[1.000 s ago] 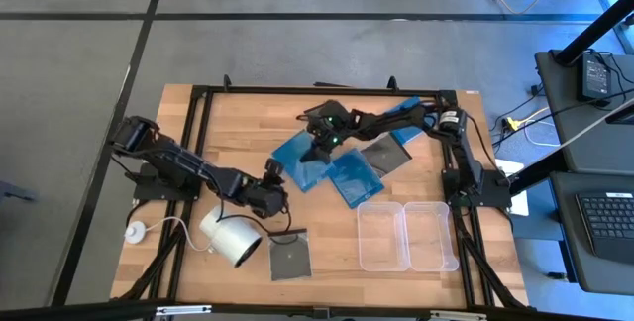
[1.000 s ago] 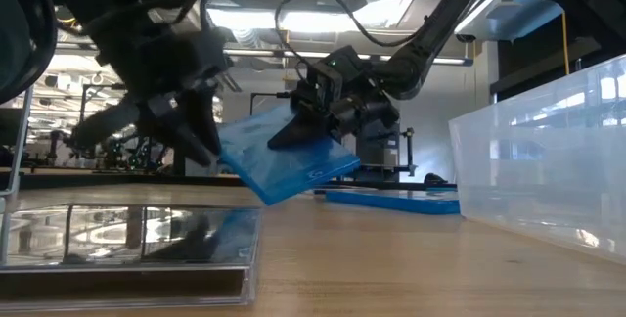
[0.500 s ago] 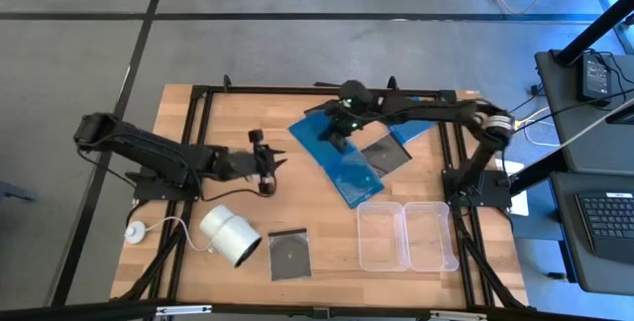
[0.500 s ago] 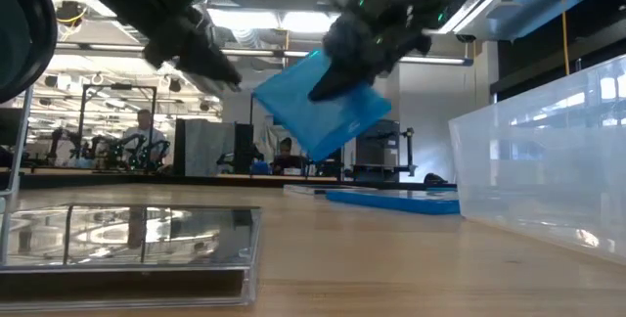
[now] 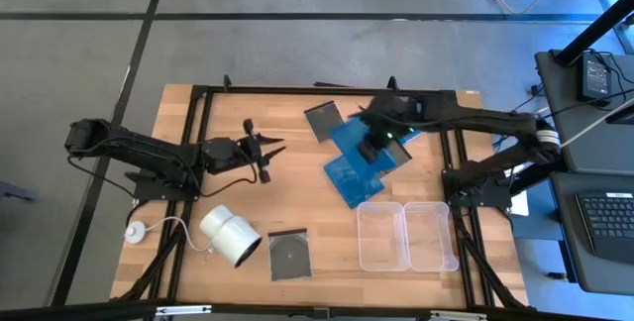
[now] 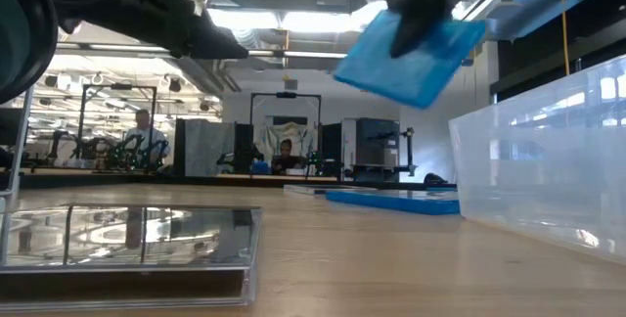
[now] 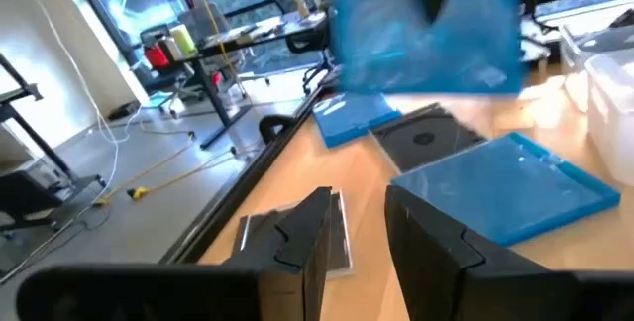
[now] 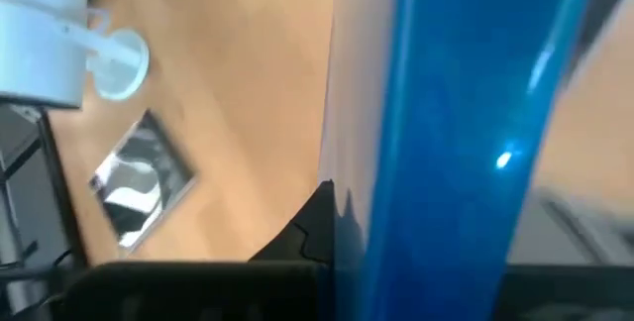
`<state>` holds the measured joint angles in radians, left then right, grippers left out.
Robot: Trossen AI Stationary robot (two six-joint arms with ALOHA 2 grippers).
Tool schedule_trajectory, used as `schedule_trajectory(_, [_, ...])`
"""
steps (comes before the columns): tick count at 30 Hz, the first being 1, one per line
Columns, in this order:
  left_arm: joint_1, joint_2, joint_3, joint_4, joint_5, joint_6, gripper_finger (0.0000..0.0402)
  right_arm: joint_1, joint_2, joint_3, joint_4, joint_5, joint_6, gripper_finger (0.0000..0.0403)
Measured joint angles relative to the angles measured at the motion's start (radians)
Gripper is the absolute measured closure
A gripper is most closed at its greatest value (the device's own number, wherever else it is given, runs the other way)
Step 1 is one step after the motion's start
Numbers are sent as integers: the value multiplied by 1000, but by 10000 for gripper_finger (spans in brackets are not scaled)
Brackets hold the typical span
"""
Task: Pick & place jewel cases by type
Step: Put the top left blue CD case into the right transparent bin
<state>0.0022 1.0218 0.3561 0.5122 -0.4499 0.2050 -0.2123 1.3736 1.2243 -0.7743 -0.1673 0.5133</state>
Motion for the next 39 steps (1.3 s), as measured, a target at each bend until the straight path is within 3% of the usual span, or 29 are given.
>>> schedule_trajectory(5, [25, 2, 0, 12, 0, 56, 304, 161, -86, 0, -109, 81, 253, 378])
schedule_trajectory(13, [77, 2, 0, 13, 0, 81, 304, 502, -158, 1, -433, 246, 853, 378])
schedule_trajectory(20, [126, 3, 0, 14, 0, 96, 304, 744, -158, 0, -494, 245, 1233, 378])
schedule_trajectory(26, [163, 3, 0, 9, 11, 97, 304, 901, -113, -24, -515, 149, 1538, 378])
schedule_trajectory(31, [197, 3, 0, 8, 67, 97, 304, 980, -63, -50, -480, 139, 1685, 378])
schedule_trajectory(39, [234, 3, 0, 8, 140, 94, 304, 1003, 0, -112, -462, 201, 1747, 378])
